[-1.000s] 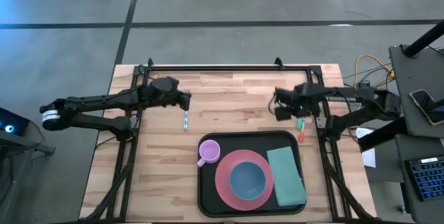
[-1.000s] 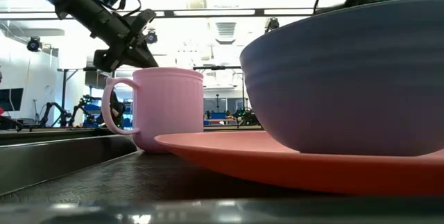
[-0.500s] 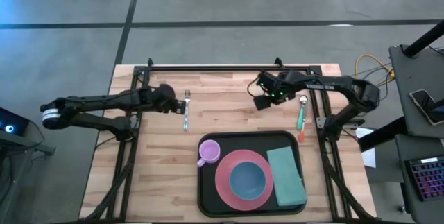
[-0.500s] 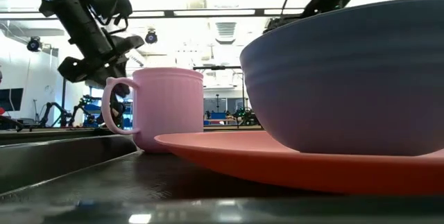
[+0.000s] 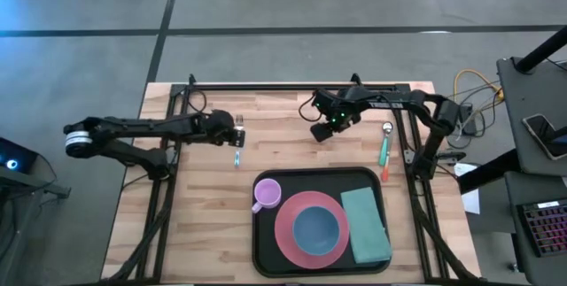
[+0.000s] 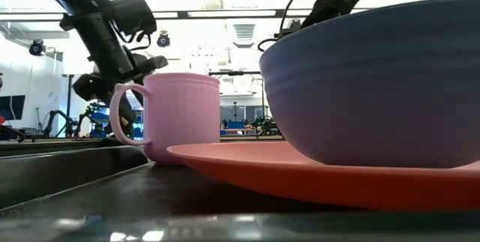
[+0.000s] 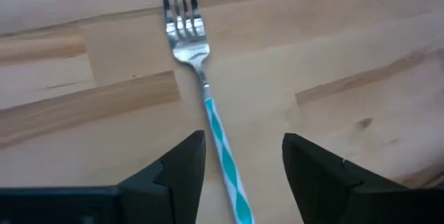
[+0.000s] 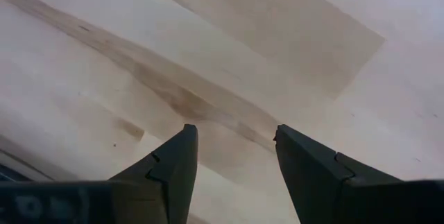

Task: Set up tray
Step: Put the white patterned fork on the blue napkin

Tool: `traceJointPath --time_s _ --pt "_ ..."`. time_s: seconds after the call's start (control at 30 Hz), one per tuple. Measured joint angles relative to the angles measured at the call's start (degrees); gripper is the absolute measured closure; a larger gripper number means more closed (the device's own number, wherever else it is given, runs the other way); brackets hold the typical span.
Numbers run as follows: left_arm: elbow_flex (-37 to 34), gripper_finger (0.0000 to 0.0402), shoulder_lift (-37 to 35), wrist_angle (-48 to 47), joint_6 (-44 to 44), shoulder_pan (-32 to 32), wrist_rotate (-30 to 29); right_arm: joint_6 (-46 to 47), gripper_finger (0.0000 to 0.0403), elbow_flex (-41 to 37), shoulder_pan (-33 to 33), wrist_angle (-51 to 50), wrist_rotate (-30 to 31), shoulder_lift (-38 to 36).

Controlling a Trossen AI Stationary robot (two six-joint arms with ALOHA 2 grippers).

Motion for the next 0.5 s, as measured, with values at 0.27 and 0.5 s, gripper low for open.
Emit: traceJointPath --time_s 0.27,0.5 --pt "0.3 0.0228 9.9 3.1 0.0 0.0 2.4 0.3 0.0227 -1.9 0.0 0.1 0.0 -0.2" --pt "4.1 0.0229 17.4 3.2 0.1 0.1 2.9 0.5 0.0229 -2.2 0.0 -0.1 0.0 -0.2"
